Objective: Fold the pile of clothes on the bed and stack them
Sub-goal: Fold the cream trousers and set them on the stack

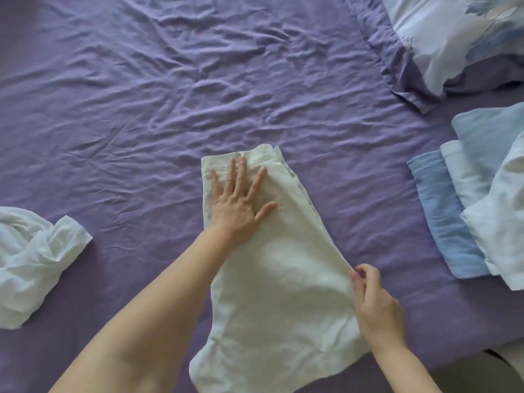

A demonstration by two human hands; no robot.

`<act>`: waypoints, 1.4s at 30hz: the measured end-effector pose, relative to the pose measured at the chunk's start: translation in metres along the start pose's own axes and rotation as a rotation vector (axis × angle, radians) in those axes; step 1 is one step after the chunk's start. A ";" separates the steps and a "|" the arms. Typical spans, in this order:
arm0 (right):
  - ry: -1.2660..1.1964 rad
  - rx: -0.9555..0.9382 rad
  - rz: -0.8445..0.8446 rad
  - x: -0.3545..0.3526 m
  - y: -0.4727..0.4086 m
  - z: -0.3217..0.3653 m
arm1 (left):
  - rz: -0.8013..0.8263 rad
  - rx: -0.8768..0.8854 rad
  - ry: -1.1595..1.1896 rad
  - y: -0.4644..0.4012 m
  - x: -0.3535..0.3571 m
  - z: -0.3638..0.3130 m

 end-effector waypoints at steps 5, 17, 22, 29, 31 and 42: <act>0.013 0.095 0.052 0.010 -0.002 -0.010 | -0.030 0.139 0.022 -0.018 0.006 -0.044; 0.178 -0.375 -0.126 0.000 -0.023 0.090 | -0.068 -0.156 0.043 -0.008 -0.022 -0.007; 0.541 -0.780 -0.033 0.031 -0.031 0.182 | -0.326 -0.654 0.975 0.009 -0.044 0.051; 0.706 -0.475 0.331 0.070 -0.054 0.187 | -0.268 -0.515 1.456 0.006 -0.059 0.053; 0.391 -0.428 0.398 0.052 -0.051 0.189 | -0.239 -0.442 1.511 0.015 -0.068 0.045; 0.514 -0.919 0.227 -0.080 0.002 0.209 | 0.060 -0.065 1.474 0.115 -0.136 -0.024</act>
Point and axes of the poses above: each hand's wrist, its own y-axis away from the middle knuckle, its own x-axis out of the palm, z = x × y, the point moved 4 cm from there along -y, towards the middle knuckle, and after that the axes turned 12 degrees about x, right-handed, at the moved point
